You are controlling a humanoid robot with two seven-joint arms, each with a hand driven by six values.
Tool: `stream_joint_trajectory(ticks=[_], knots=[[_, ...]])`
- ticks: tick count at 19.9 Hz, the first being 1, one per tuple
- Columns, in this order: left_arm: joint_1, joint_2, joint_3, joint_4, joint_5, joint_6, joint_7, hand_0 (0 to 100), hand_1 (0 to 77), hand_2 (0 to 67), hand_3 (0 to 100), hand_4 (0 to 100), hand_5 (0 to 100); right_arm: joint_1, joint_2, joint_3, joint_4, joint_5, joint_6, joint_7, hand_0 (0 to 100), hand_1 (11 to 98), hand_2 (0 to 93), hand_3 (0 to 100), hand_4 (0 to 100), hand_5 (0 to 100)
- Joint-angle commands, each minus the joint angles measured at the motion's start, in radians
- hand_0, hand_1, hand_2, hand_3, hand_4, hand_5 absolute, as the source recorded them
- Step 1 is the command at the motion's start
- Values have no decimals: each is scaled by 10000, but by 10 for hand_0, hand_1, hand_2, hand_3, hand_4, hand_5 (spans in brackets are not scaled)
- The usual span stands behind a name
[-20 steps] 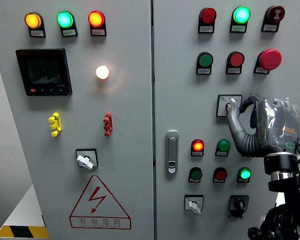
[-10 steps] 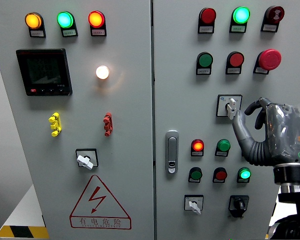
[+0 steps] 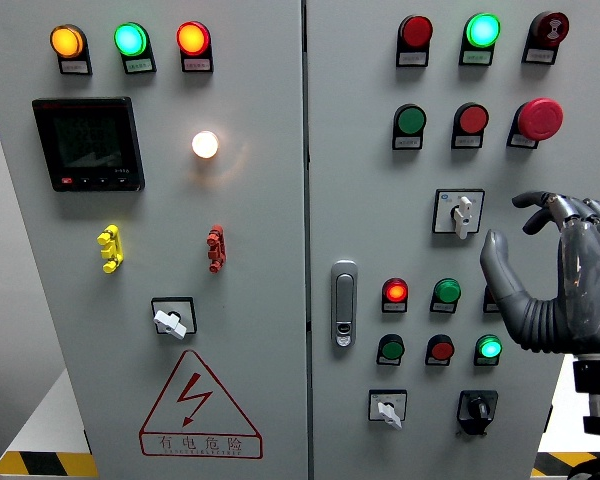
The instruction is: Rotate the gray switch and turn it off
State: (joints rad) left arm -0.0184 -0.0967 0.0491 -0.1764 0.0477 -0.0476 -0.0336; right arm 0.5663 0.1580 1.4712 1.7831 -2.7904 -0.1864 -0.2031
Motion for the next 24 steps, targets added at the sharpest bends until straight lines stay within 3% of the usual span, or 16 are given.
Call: stream_joint_trajectory(ticks=[1,7,10,14,24], knots=[[0,0,0,0,-1,-15,-1,0,0,101,207,121,127,-110,0,-2,285,0,84,21,529,360,233,366,225,494],[0,0,0,0,-1,0,-1,0,0,101,207,121,127,-370,-16,14,898,-30,467,266,473,425,102,211,79,286],[0,0,0,0,-1,0,-1,0,0,101,207,121,127,-615,0,259,1220,-46,529,389,457,442,73,192,64,262],[0,0,0,0,-1,0,-1,0,0,101,207,121,127,-953,-16,320,1558,-183,529,848,447,447,55,170,60,247],[0,0,0,0,-1,0,-1,0,0,101,207,121,127,-1076,-16,244,1636,-184,499,880,433,450,48,153,53,152]])
